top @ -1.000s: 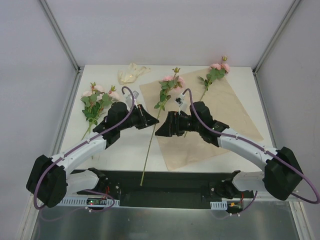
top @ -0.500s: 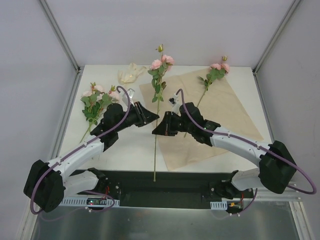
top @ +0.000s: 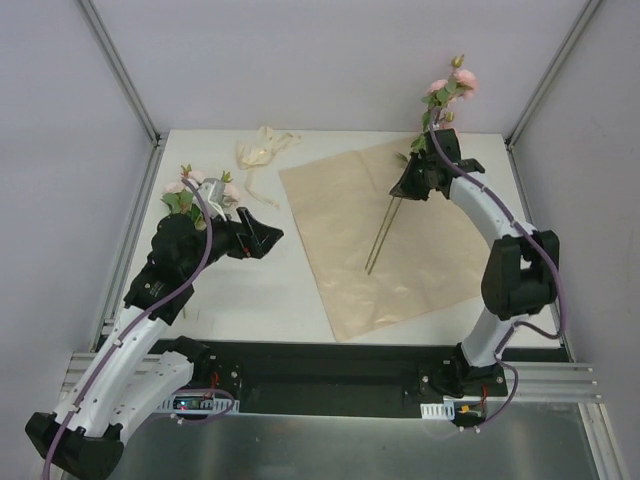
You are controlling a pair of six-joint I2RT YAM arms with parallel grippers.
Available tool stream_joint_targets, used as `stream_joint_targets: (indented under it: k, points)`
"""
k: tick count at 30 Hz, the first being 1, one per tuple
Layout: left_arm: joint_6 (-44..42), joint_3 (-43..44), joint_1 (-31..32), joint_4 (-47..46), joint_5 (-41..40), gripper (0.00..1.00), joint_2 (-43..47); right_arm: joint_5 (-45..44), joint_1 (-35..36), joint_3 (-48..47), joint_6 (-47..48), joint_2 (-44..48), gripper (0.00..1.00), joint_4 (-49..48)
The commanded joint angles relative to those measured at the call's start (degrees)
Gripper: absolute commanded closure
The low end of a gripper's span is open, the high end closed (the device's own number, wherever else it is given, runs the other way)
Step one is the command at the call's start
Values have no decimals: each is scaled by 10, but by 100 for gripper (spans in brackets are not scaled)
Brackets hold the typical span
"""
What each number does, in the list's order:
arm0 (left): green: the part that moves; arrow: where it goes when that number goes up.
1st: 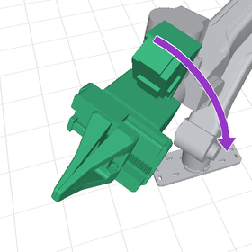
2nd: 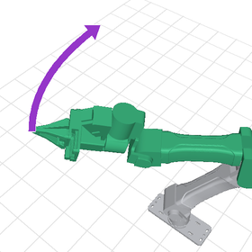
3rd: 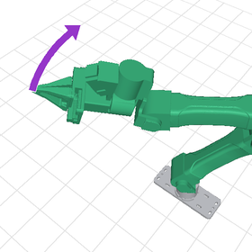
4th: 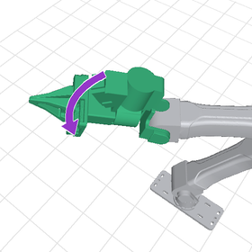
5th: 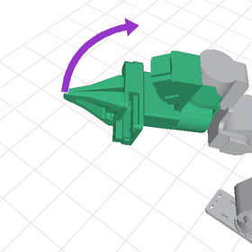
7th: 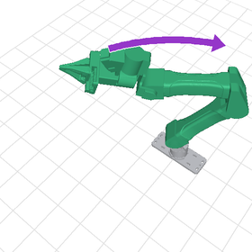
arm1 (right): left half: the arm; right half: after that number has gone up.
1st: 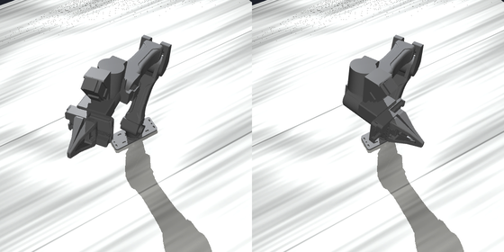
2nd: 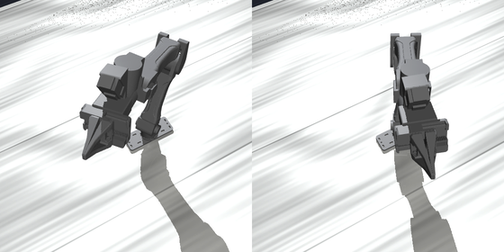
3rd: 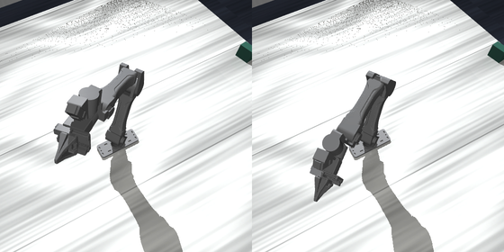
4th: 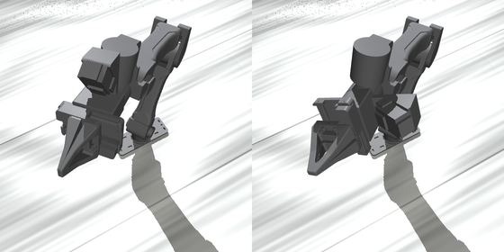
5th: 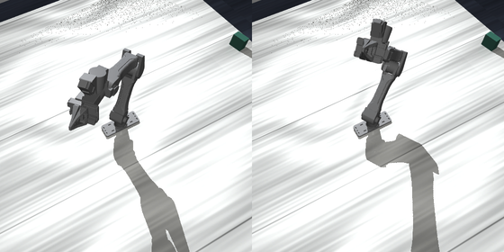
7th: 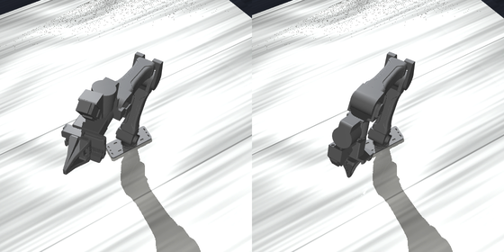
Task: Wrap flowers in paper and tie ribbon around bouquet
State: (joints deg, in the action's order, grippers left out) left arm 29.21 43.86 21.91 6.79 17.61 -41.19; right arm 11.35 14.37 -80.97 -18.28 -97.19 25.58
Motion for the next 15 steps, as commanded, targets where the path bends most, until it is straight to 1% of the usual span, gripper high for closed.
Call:
stream_joint_targets:
  k: [1,4,7,10,15]
  points:
    - [-7,-29,-3,39,22,13,-9,12,-7,-97,72,-94,99,83]
    - [4,-26,-3,39,44,14,-22,21,-7,-151,81,-153,100,105]
    - [7,-24,-3,38,53,14,-31,13,-7,-169,81,-193,100,107]
    - [6,-22,-3,39,52,14,-39,3,-7,-175,77,-214,100,108]
    - [13,-11,-3,39,66,14,-55,12,-6,-191,77,-251,100,99]
